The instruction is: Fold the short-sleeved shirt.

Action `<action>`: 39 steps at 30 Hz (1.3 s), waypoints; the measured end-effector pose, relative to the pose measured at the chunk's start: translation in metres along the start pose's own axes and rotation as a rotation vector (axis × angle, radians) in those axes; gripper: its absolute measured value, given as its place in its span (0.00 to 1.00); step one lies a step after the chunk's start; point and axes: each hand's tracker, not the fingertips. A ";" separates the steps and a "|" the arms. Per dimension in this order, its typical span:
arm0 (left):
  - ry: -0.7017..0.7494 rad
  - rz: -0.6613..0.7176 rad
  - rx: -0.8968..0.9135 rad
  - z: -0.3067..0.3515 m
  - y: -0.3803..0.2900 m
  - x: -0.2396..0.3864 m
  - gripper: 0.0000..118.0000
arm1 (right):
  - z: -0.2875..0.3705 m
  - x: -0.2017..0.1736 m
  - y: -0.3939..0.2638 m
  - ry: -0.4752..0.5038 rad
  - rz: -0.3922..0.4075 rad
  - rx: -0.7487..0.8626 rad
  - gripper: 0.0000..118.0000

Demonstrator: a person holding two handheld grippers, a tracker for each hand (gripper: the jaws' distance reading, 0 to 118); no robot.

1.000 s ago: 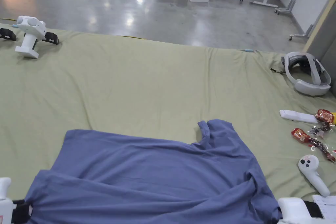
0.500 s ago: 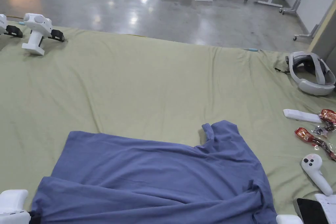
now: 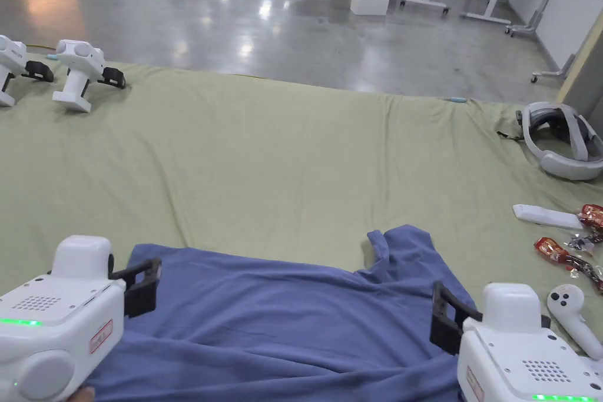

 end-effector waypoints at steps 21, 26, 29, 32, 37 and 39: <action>0.079 -0.014 0.253 -0.008 0.015 0.006 0.01 | -0.009 -0.062 0.043 -0.019 -0.058 0.293 0.07; 0.000 0.069 -0.070 -0.081 0.013 -0.043 0.01 | -0.023 -0.058 0.040 -0.006 -0.054 0.242 0.07; -0.004 0.074 -0.262 -0.124 0.014 -0.056 0.01 | -0.033 -0.055 0.035 -0.005 -0.043 0.201 0.07; -0.036 0.110 -0.382 -0.162 0.013 -0.072 0.01 | -0.045 -0.050 0.029 -0.002 -0.040 0.146 0.07; 0.004 0.162 -0.540 -0.211 0.015 -0.087 0.24 | -0.062 -0.042 0.016 -0.021 -0.029 0.070 0.07; -0.017 0.159 -0.616 -0.224 0.016 -0.090 0.41 | -0.067 -0.037 0.012 -0.029 -0.036 0.043 0.07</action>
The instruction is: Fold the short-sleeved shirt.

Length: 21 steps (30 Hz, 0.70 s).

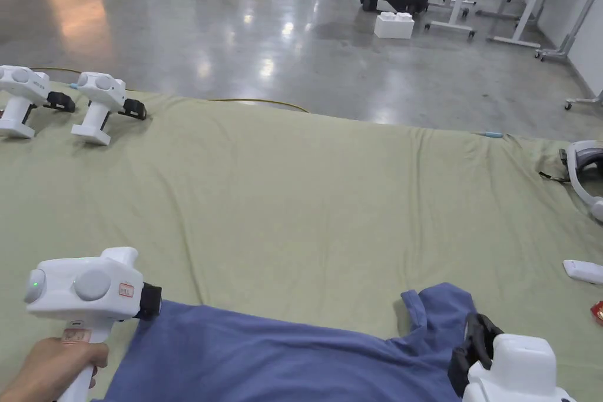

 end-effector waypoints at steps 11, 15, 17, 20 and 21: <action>0.101 -0.078 -0.056 -0.031 0.008 0.025 0.58 | -0.019 0.017 -0.022 -0.030 -0.001 -0.105 0.07; 0.160 -0.169 -0.012 -0.031 0.001 0.038 0.52 | -0.025 0.021 -0.027 -0.032 -0.004 -0.134 0.07; 0.166 -0.217 0.014 -0.030 -0.003 0.042 0.26 | -0.031 0.026 -0.029 -0.042 -0.010 -0.157 0.07; 0.169 -0.243 0.016 -0.030 -0.006 0.044 0.07 | -0.048 0.042 -0.027 -0.073 -0.033 -0.223 0.07; 0.163 -0.246 0.024 -0.027 -0.007 0.042 0.06 | -0.056 0.048 -0.026 -0.081 -0.037 -0.251 0.07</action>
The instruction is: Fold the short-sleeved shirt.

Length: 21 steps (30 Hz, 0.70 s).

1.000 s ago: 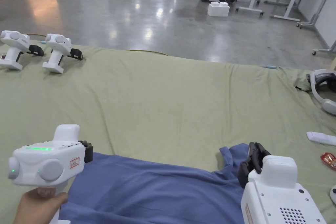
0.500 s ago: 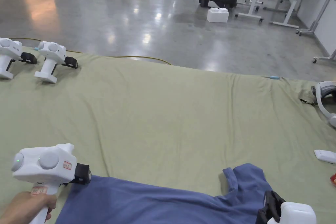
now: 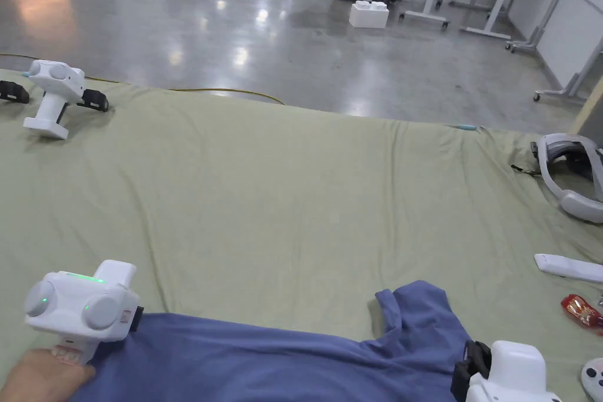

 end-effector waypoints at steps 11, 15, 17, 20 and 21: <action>-0.084 0.167 0.126 0.041 -0.015 -0.023 0.05 | -0.146 0.068 0.037 0.086 -0.001 -0.523 0.63; -0.078 0.176 0.135 0.048 -0.018 -0.021 0.05 | -0.174 0.063 0.033 0.124 0.060 -0.606 0.67; -0.079 0.190 0.128 0.047 -0.019 -0.022 0.05 | -0.191 0.061 0.024 0.111 0.079 -0.654 0.68; -0.072 0.196 0.126 0.047 -0.021 -0.018 0.05 | -0.192 0.060 0.022 0.113 0.067 -0.644 0.65; -0.072 0.197 0.125 0.046 -0.021 -0.018 0.05 | -0.190 0.058 0.024 0.106 0.064 -0.642 0.63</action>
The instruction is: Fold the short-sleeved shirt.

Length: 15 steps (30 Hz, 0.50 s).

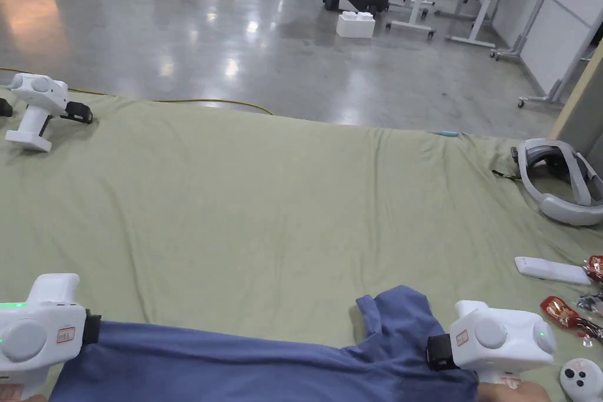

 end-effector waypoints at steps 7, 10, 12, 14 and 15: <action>0.006 -0.002 -0.002 0.000 -0.006 0.006 0.05 | 0.008 -0.012 -0.008 0.002 0.019 0.072 0.06; -0.012 -0.005 0.011 0.006 -0.009 0.006 0.05 | 0.020 -0.012 -0.017 -0.001 -0.040 0.101 0.04; -0.016 -0.015 0.019 0.014 -0.011 0.003 0.05 | 0.037 -0.011 -0.024 -0.007 -0.047 0.169 0.04; -0.029 -0.014 0.039 0.027 -0.012 -0.001 0.05 | 0.060 -0.010 -0.031 0.019 -0.058 0.214 0.04; -0.034 -0.011 0.050 0.034 -0.013 -0.004 0.05 | 0.076 -0.010 -0.036 0.014 -0.061 0.254 0.04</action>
